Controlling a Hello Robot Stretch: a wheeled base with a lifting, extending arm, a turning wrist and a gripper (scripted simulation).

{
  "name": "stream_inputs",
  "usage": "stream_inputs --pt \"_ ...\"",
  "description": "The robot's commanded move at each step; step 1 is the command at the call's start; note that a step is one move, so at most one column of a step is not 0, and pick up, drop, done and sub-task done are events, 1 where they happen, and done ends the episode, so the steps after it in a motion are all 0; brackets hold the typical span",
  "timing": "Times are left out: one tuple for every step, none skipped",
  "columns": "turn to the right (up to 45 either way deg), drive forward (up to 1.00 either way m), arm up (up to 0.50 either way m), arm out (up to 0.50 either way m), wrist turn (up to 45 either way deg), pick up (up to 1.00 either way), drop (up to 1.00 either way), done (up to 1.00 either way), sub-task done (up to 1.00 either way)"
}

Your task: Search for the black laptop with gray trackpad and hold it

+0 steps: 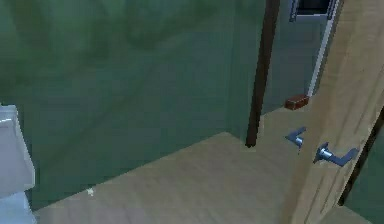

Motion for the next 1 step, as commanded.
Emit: stream_inputs --pt "0.0 0.75 0.0 0.0 0.0 0.0 0.0 0.0 0.0"
